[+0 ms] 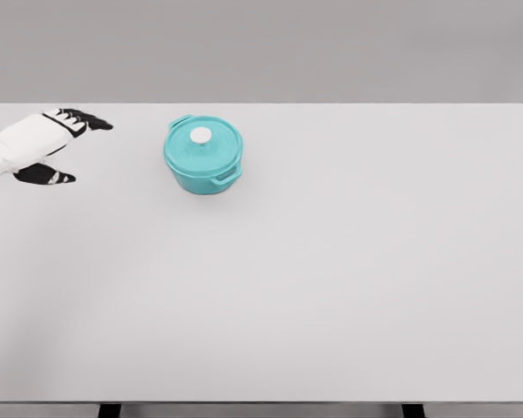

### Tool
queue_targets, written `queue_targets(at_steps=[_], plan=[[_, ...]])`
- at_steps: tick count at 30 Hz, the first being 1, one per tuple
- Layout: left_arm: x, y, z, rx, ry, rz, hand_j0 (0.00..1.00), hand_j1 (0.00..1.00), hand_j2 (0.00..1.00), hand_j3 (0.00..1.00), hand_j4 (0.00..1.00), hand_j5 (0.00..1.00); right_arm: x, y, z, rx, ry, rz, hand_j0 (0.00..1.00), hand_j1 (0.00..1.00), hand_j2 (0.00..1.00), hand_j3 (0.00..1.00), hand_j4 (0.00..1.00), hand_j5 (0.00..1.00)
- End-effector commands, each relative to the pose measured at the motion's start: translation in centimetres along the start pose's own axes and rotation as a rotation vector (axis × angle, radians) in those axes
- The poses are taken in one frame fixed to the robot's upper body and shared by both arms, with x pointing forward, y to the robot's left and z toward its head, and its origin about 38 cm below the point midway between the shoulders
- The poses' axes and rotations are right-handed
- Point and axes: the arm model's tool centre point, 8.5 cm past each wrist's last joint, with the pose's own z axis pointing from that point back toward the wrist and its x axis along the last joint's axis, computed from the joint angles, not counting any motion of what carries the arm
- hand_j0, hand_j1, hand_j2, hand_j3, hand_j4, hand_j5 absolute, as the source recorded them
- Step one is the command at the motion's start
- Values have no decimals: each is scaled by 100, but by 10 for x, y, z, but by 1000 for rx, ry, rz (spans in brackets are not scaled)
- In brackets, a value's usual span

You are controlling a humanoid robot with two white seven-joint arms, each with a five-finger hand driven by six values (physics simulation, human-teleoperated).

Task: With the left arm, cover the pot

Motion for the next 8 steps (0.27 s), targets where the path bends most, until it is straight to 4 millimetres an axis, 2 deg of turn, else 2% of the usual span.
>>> queue_targets(at_steps=[1,2,8], plan=[[-3,7,4,11,8,-13,100,100,100,100,100,100,0,0,0,0,0,0,100,100,100,100,100,100],[-1,-2,7,-5,9,-1,100,100,100,100,100,100,0,0,0,0,0,0,100,100,100,100,100,100],[0,-7,4,-7,6,8,100,100,100,100,100,100,0,0,0,0,0,0,100,100,100,100,100,100]])
